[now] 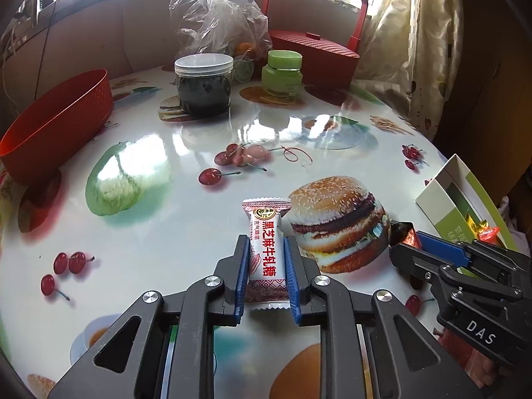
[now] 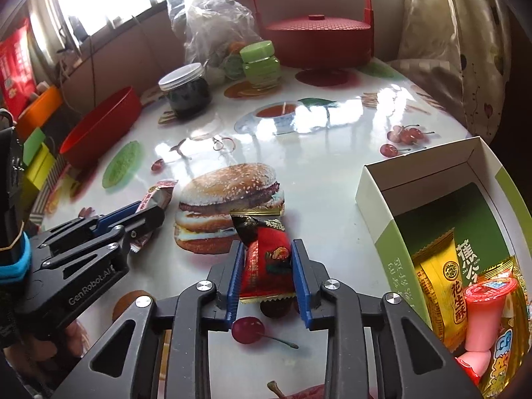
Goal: Organize snacks
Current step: 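Grasp the red candy packet with the right tool while the left tool grasps the white candy, then carry the red packet and white candy over the green box with both tools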
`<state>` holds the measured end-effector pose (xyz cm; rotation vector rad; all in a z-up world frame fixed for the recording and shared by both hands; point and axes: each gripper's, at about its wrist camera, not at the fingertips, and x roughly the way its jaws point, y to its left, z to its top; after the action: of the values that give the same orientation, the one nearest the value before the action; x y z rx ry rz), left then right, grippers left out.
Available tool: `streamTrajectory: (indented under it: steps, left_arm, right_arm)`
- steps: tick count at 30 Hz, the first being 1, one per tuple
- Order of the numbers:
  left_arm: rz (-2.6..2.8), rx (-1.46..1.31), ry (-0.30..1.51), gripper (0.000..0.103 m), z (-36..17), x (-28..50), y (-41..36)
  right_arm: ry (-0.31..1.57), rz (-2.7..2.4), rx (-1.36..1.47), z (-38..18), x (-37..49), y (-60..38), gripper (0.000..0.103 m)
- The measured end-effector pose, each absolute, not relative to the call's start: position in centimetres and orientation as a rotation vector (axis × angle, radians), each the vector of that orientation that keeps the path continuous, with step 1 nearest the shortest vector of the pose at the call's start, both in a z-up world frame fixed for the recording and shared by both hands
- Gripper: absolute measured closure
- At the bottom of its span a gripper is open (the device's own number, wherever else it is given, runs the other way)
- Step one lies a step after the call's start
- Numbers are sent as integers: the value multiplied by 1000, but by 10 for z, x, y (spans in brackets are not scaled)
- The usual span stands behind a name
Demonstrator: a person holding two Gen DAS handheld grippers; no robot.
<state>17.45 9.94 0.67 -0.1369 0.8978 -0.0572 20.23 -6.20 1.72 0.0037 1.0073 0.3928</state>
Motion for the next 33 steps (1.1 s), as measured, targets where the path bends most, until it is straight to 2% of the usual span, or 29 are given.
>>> streamTrajectory:
  steps: [19, 33]
  left_arm:
    - [-51, -156, 873, 82, 15, 138, 92]
    - [-83, -135, 798, 82, 50, 117, 74]
  right_arm:
    - [970, 435, 3, 33, 179, -64, 80]
    - [898, 453, 20, 60, 157, -82, 80]
